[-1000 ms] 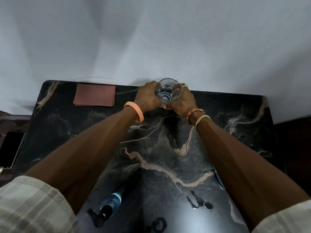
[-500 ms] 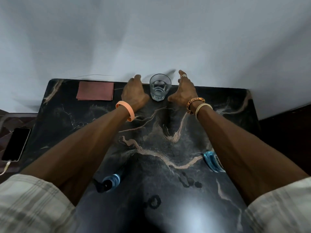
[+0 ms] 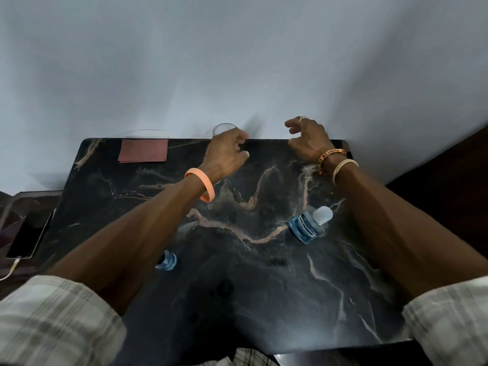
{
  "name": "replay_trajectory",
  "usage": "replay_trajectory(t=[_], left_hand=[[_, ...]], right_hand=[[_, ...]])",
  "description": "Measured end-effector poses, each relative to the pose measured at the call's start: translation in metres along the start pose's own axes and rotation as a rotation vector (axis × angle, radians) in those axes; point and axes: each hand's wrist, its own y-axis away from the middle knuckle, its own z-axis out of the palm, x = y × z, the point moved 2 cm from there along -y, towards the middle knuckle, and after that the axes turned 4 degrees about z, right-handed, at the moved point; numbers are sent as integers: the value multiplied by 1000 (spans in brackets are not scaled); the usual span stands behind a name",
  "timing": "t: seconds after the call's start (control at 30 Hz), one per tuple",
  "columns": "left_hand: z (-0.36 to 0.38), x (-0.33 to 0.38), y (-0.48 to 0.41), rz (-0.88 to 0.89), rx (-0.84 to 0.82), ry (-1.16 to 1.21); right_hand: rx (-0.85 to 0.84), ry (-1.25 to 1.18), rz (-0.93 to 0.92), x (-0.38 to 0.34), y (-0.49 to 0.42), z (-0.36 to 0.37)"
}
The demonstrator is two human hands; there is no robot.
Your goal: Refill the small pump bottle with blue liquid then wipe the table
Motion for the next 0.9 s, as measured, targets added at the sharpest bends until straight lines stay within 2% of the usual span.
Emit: replay_trajectory(t=[0.2,0.27,0.33,0.43,0.57,0.67,0.77,0.9], left_hand=[[65,21,52,-28,-211,121],[90,26,74,-36,-295,170],[115,32,92,26,-337,116],[146,46,109,82,-317,71],[170,58,118,49,-188,70],[176,58,116,33,-115,71],[175,59,114,26,-103,77],[175,59,113,37,-100,69]], right_hand=[[9,-76,98,62,56,-41],[-13,-130,39,77,83,-42],[-65,-130,-59,85,113,-37],[-119,130,-201,95,143,-21],[-183,343,-237,101,155,8],[-150,326,-222,105,157,21],[-90,368,-283,104,157,23],[-10,254,-269,100,161,25]])
